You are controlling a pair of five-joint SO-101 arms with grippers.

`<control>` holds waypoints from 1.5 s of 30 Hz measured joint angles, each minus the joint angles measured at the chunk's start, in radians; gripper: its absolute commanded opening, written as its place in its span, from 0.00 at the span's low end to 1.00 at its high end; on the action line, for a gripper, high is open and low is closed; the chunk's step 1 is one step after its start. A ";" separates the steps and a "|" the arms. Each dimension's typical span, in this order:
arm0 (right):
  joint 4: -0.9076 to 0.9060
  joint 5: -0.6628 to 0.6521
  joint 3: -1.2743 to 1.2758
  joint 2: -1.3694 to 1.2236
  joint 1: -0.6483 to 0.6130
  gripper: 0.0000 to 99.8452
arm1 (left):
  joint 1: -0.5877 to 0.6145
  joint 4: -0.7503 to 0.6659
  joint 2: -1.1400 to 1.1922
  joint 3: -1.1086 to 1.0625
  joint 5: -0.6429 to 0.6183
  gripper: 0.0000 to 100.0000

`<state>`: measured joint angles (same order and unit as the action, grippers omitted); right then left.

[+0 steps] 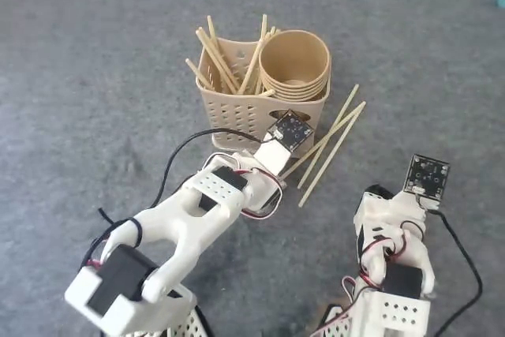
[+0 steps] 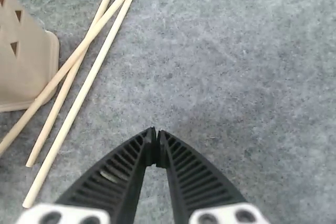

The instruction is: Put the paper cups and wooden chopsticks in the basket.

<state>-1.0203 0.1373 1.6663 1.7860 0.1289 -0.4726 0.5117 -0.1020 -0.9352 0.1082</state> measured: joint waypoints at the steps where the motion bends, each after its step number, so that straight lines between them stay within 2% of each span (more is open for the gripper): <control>1: 0.000 0.000 0.000 0.000 0.000 0.01 | 0.000 0.002 0.000 0.000 -0.002 0.01; 4: 0.000 0.000 0.000 0.000 0.000 0.01 | -0.014 0.008 0.000 0.000 -0.005 0.01; 9: 0.000 0.000 0.000 0.000 0.000 0.01 | -0.103 0.141 0.000 0.002 -0.002 0.01; 12: 0.000 0.000 0.000 0.000 0.000 0.01 | -0.163 0.175 0.000 0.003 0.003 0.01; 30: 0.000 0.000 0.000 0.000 0.000 0.01 | -0.196 0.123 0.000 0.081 -0.002 0.02; 32: 0.000 0.000 0.000 0.000 0.000 0.01 | -0.196 0.123 0.000 0.101 -0.002 0.04; 38: 0.000 0.000 0.000 0.000 0.000 0.01 | -0.196 0.123 0.005 0.137 -0.028 0.23; 41: 0.000 0.000 0.000 0.000 0.000 0.01 | -0.196 0.123 0.005 0.138 -0.098 0.24; 45: 0.000 0.000 0.000 0.000 0.000 0.01 | -0.196 0.110 0.023 0.138 -0.121 0.24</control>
<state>-1.0203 0.1373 1.6663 1.7860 0.1289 -0.6690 0.6222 -0.0790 -0.7971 -0.0130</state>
